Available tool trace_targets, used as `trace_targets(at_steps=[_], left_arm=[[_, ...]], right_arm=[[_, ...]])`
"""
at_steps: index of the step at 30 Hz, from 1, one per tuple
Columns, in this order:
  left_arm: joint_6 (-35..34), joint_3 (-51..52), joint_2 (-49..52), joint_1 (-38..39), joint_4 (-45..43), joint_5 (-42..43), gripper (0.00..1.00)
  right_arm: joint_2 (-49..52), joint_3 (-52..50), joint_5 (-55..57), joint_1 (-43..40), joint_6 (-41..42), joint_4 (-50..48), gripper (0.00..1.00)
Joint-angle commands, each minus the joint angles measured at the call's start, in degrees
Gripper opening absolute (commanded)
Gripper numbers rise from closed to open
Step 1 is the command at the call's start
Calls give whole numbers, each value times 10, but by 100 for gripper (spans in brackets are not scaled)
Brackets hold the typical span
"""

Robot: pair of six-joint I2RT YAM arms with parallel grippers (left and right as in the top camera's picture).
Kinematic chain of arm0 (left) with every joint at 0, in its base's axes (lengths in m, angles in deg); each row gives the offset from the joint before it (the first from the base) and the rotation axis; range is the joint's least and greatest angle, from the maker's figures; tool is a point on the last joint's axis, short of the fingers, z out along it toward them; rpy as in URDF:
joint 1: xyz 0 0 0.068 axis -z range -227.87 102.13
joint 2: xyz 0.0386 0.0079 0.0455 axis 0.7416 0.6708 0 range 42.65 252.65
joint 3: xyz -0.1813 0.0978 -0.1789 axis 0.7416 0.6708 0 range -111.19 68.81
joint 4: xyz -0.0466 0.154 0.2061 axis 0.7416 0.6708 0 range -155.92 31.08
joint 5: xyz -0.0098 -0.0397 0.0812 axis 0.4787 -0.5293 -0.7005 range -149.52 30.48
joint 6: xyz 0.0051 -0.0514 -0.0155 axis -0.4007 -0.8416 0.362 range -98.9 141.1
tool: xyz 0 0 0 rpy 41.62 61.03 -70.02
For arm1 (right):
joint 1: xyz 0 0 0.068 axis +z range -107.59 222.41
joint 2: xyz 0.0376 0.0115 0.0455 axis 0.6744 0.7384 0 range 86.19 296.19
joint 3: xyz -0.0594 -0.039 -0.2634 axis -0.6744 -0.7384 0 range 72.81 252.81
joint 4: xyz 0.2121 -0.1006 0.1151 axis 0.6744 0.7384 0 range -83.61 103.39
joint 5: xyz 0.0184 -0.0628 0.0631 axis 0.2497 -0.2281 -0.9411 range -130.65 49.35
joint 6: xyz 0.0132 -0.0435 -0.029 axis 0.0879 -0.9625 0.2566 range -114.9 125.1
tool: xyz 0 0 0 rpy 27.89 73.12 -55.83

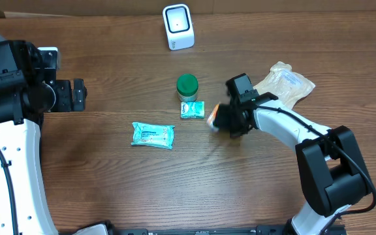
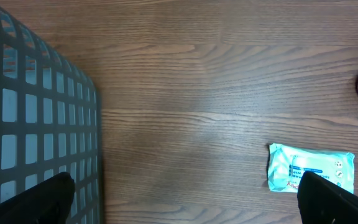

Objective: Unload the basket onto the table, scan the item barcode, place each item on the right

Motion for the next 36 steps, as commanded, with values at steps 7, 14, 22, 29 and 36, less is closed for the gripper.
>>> trace_targets(at_steps=[7, 14, 22, 29, 36], left_arm=[[9, -13, -6, -3, 0, -2, 100], [9, -13, -6, -3, 0, -2, 100], [9, -13, -6, -3, 0, -2, 99], [9, -13, -6, -3, 0, -2, 99], [9, -13, -6, -3, 0, -2, 100]], right_arm=[[-8, -13, -234, -22, -279, 95, 4], [-116, 41, -539, -28, -297, 76, 4], [-155, 69, -711, -28, -165, -75, 4], [-155, 69, -717, -28, 59, -234, 4], [-155, 69, -688, -28, 161, -307, 4]])
